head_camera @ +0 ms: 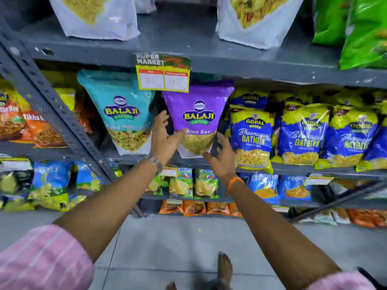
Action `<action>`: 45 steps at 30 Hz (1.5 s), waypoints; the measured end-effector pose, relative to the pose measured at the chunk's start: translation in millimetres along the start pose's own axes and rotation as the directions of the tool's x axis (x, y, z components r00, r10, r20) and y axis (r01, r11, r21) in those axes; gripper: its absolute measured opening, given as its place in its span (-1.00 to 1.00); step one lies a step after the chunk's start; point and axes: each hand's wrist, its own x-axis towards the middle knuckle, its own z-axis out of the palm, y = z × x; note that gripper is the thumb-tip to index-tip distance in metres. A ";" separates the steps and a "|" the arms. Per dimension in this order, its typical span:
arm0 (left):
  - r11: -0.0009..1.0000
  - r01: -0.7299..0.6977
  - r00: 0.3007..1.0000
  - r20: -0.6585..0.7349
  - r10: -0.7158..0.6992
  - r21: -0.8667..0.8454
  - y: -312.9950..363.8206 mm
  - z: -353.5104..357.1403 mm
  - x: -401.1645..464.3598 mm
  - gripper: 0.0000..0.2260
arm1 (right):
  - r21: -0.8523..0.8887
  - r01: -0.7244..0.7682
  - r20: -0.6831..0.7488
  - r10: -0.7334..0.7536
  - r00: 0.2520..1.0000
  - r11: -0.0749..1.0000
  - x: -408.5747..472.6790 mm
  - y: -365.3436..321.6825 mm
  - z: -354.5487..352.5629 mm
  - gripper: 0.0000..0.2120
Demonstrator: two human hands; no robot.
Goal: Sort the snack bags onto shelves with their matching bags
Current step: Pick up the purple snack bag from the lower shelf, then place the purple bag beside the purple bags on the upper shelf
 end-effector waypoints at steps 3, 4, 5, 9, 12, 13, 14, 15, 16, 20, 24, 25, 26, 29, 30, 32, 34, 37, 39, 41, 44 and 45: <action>0.992 0.064 0.997 -0.025 -0.067 -0.105 1.3 7.8 20.9 -0.29 | 0.065 -0.070 0.079 0.065 0.995 0.995 17.6 6.9 5.2 -0.17; 0.989 0.086 0.995 -0.031 -0.090 -0.124 1.4 10.3 27.0 -0.34 | 0.052 -0.101 0.079 0.096 0.992 0.994 24.5 5.5 6.1 -0.12; 0.986 0.096 0.994 -0.031 -0.101 -0.133 -2.2 12.1 31.4 -0.41 | 0.059 -0.122 0.081 0.117 0.990 0.991 31.5 8.0 7.1 -0.08; 0.986 0.094 0.995 -0.010 -0.097 -0.140 -8.8 14.7 38.9 -0.54 | 0.079 -0.171 0.133 0.160 0.978 0.982 53.4 15.2 1.4 -0.09; 0.985 0.076 0.997 -0.003 -0.077 -0.156 -11.3 18.7 39.0 -0.55 | 0.080 -0.187 0.209 0.167 0.964 0.979 59.1 17.9 3.3 -0.19; 0.984 0.070 0.997 -0.004 -0.071 -0.162 -12.0 20.0 37.7 -0.56 | 0.086 -0.192 0.217 0.170 0.961 0.978 58.3 18.8 4.1 -0.22; 0.984 0.060 0.998 -0.009 -0.063 -0.165 -12.8 21.3 36.4 -0.56 | 0.094 -0.191 0.222 0.167 0.961 0.977 56.7 18.8 4.3 -0.23; 0.985 0.052 0.998 -0.015 -0.055 -0.164 -12.6 22.0 34.4 -0.56 | 0.111 -0.194 0.224 0.165 0.961 0.975 54.4 18.4 4.1 -0.23; 0.987 0.040 0.999 -0.021 -0.044 -0.156 -12.5 22.5 32.2 -0.56 | 0.121 -0.184 0.216 0.155 0.964 0.975 51.8 17.4 3.6 -0.23; 0.989 0.029 0.999 -0.031 -0.034 -0.144 -11.5 18.0 18.3 -0.56 | 0.133 -0.198 0.225 0.165 0.960 0.971 34.7 13.6 -0.1 -0.23; 0.993 0.039 0.998 -0.041 -0.044 -0.116 -14.0 8.7 -10.0 -0.55 | 0.143 -0.193 0.212 0.160 0.964 0.971 6.4 11.7 -6.0 -0.21; 0.992 0.043 0.998 -0.045 -0.049 -0.122 -12.5 6.3 -18.5 -0.53 | 0.144 -0.192 0.214 0.159 0.964 0.971 -1.6 10.7 -8.0 -0.21; 0.992 0.038 0.998 -0.051 -0.044 -0.124 -10.1 4.3 -27.2 -0.52 | 0.144 -0.200 0.218 0.166 0.962 0.969 -10.3 9.2 -10.1 -0.21; 0.992 -0.007 0.997 -0.071 -0.002 -0.129 4.1 -1.9 -55.3 -0.51 | 0.136 -0.202 0.229 0.168 0.959 0.970 -37.1 -2.6 -17.4 -0.22; 0.990 -0.027 0.997 -0.077 0.016 -0.139 10.3 -5.4 -63.9 -0.51 | 0.134 -0.186 0.225 0.153 0.962 0.973 -46.0 -8.4 -20.2 -0.23; 0.984 -0.068 0.995 -0.084 0.054 -0.166 23.7 -14.2 -79.1 -0.55 | 0.138 -0.148 0.206 0.118 0.971 0.979 -63.9 -23.0 -26.6 -0.25; 0.974 -0.111 0.991 -0.102 0.092 -0.196 39.1 -23.3 -91.9 -0.61 | 0.153 -0.109 0.182 0.081 0.980 0.982 -80.7 -39.5 -32.9 -0.27; 0.954 -0.215 0.971 -0.146 0.187 -0.207 69.6 -37.8 -105.6 -0.64 | 0.172 -0.049 0.160 0.021 0.987 0.984 -99.5 -74.2 -43.3 -0.29; 0.936 -0.267 0.959 -0.163 0.234 -0.229 92.1 -46.6 -107.4 -0.66 | 0.183 -0.017 0.154 -0.012 0.988 0.983 -103.5 -100.8 -50.2 -0.29; 0.912 -0.319 0.942 -0.193 0.275 -0.260 118.7 -55.3 -103.0 -0.66 | 0.207 0.028 0.146 -0.059 0.988 0.978 -101.7 -131.3 -56.3 -0.31; 0.869 -0.402 0.910 -0.228 0.346 -0.288 157.5 -63.9 -90.1 -0.64 | 0.246 0.111 0.153 -0.152 0.976 0.963 -91.6 -175.2 -60.7 -0.36; 0.857 -0.424 0.900 -0.242 0.362 -0.294 171.4 -66.0 -85.1 -0.64 | 0.256 0.137 0.150 -0.180 0.972 0.957 -87.5 -190.8 -61.1 -0.37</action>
